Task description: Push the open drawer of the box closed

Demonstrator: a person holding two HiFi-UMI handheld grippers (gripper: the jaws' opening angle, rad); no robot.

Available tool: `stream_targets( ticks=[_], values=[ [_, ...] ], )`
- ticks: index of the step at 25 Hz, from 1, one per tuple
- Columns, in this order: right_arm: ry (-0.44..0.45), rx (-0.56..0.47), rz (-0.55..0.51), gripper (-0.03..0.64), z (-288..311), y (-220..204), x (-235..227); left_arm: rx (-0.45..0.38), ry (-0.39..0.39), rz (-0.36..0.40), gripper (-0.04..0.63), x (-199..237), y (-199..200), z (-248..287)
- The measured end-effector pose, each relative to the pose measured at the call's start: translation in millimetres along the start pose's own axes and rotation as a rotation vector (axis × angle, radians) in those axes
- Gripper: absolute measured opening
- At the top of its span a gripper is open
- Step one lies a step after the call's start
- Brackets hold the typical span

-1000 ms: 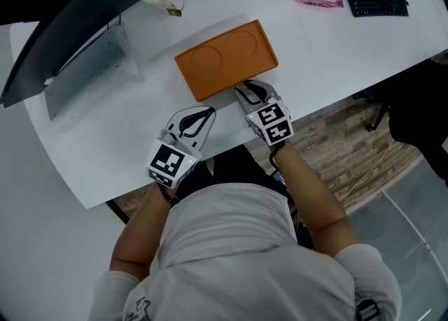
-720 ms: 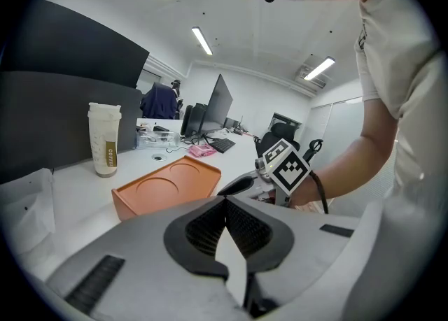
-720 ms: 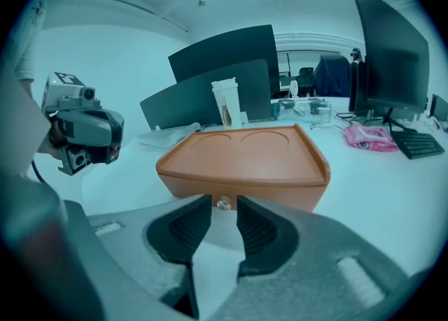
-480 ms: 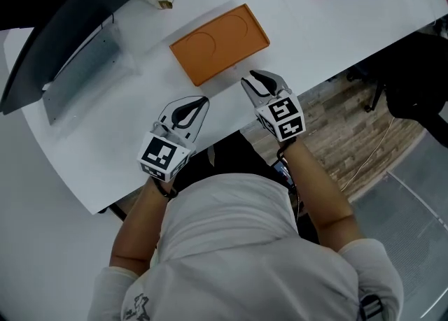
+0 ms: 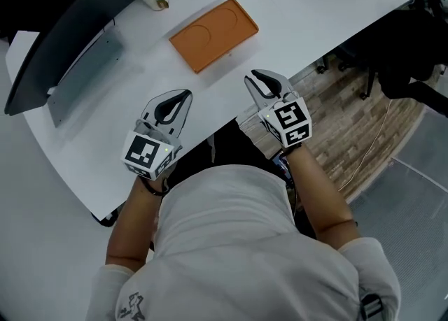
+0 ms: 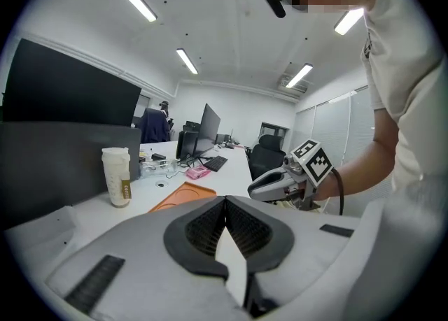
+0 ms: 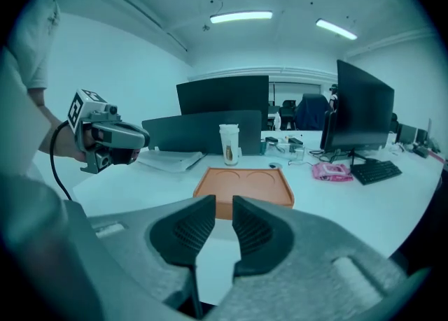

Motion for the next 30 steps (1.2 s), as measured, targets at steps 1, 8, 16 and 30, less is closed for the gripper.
stream_targets(
  ticks=[1,8,16,30],
  values=[
    [-0.01,-0.014,-0.002,0.074,-9,5,4,-0.007,-0.001,0.009,-0.002,-4,7,-6],
    [-0.082,-0.108,-0.043,0.038,-73,37,32,-0.072,-0.036,0.079,-0.002,-33,49,-47],
    [-0.134,-0.208,-0.06,0.003,-144,63,70,-0.123,-0.094,0.14,-0.002,-80,84,-87],
    [-0.207,-0.414,-0.056,0.003,-233,112,116,-0.221,-0.114,0.202,-0.002,-126,130,-151]
  ],
)
Point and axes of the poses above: the fingertips, and each gripper's own axes: z forward along the fingers, x to its left, y out of its top, the point moved 5 cm from there along -z, backward along the fingers, and after that the axes turned 5 degrees about -y, right-handed, at the moved point
